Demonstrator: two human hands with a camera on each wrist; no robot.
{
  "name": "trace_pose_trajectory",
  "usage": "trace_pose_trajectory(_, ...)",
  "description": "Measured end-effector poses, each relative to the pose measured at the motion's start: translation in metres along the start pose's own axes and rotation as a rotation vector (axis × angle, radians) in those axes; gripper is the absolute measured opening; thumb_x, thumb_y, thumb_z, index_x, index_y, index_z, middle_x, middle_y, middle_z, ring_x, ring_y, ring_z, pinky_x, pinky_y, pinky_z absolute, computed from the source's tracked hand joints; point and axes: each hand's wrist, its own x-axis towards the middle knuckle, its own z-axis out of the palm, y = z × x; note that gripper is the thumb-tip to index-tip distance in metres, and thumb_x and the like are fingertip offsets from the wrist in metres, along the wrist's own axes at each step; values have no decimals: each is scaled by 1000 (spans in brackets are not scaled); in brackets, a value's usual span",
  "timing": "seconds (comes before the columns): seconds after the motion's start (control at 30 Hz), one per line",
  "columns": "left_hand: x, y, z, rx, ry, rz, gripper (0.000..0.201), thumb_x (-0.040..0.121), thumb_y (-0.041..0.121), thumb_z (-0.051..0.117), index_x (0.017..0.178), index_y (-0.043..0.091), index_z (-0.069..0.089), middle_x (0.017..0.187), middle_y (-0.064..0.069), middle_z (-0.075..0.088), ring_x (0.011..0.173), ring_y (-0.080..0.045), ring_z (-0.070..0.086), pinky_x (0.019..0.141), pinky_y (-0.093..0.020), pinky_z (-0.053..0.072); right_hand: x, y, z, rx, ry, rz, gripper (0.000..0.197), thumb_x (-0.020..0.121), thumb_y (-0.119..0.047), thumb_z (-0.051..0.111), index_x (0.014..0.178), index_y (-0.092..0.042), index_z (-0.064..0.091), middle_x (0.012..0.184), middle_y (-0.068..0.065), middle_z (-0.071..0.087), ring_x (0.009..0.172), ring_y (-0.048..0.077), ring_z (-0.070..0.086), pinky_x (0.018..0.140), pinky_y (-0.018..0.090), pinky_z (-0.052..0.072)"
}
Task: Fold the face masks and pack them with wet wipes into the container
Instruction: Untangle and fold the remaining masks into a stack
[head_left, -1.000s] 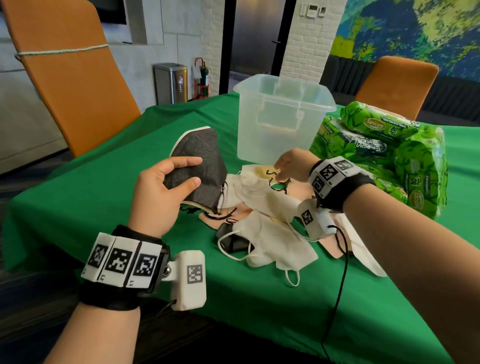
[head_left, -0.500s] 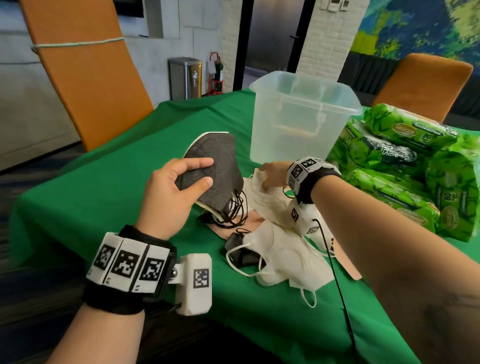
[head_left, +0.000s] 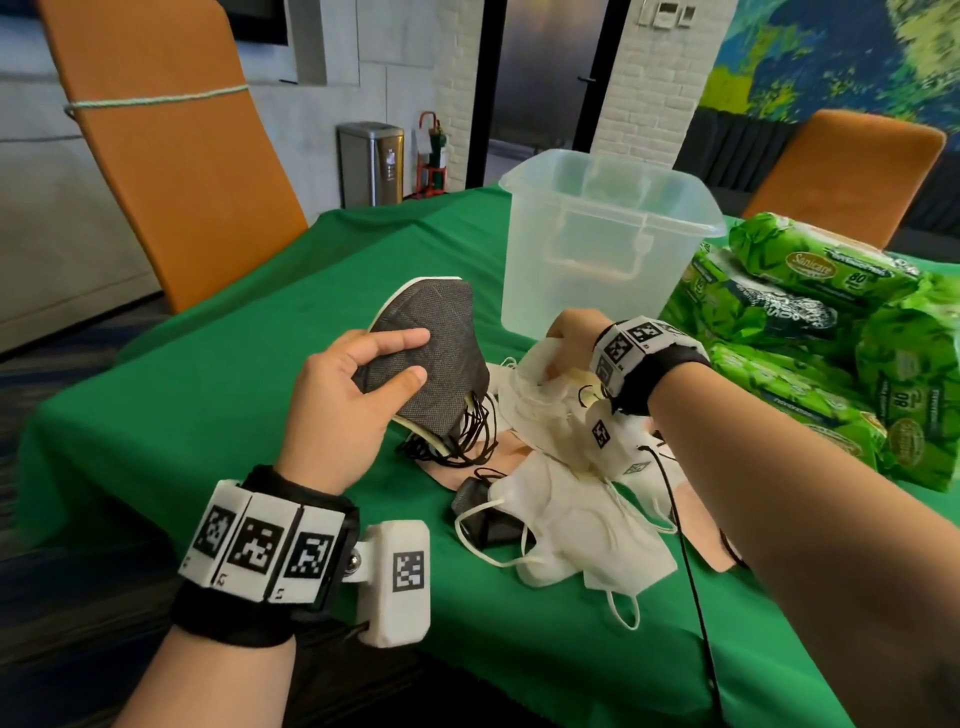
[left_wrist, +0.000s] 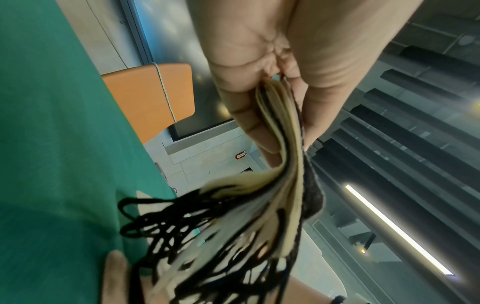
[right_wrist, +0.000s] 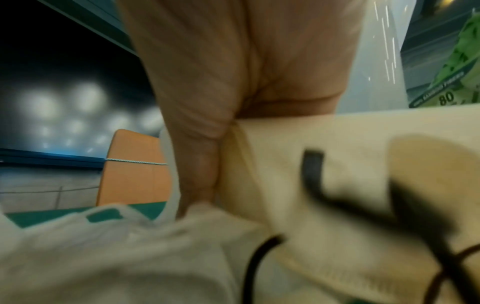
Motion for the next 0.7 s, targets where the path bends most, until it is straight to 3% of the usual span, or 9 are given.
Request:
trace_pose_trajectory(0.1,-1,3,1,-7,-13,-1,37,80,2,68,94,36,65,104,6,64,100,-2,60,89,-9,43,-14,2,-12,41,104,-12,61,74,-27,76,126,-6,52,118,14,59,109,31,56,87,32,45)
trace_pose_trajectory(0.17,-2,6,1,-8,-17,-5,37,81,2,68,94,36,65,105,5,64,101,-3,59,90,-9,43,-22,4,-20,135,197,-28,68,73,-24,77,131,-5,48,127,16,54,117,32,51,97,34,43)
trace_pose_trajectory(0.27,-5,10,1,21,-18,1,37,81,2,67,94,37,64,106,4,64,102,-2,59,89,-7,42,-39,7,-33,274,320,-64,68,71,-26,78,130,-4,50,127,14,55,117,30,51,94,29,39)
trace_pose_trajectory(0.4,-10,15,1,51,-2,-32,32,82,9,69,94,38,64,108,1,64,104,-10,60,96,-23,44,-71,3,-46,554,366,-184,70,67,-32,80,126,-4,53,123,9,59,113,25,54,92,27,40)
trace_pose_trajectory(0.5,-12,21,3,44,39,-76,25,79,18,72,98,33,65,111,-1,63,105,-14,60,99,-31,45,-104,-7,-53,704,288,-334,49,67,-27,80,108,-6,63,108,5,67,95,16,63,84,21,48)
trace_pose_trajectory(0.6,-14,28,5,62,73,-99,36,75,33,75,109,23,66,113,-1,58,103,-10,57,90,-18,41,-134,-19,-57,740,150,-467,24,66,-19,80,85,-19,64,86,-6,69,74,1,64,73,12,51)
trace_pose_trajectory(0.7,-17,39,6,24,30,-87,59,58,63,67,105,27,66,109,3,57,100,-3,56,84,-10,38,-148,-29,-57,745,75,-547,26,65,-10,80,70,-25,60,62,-17,65,59,-8,59,61,8,47)
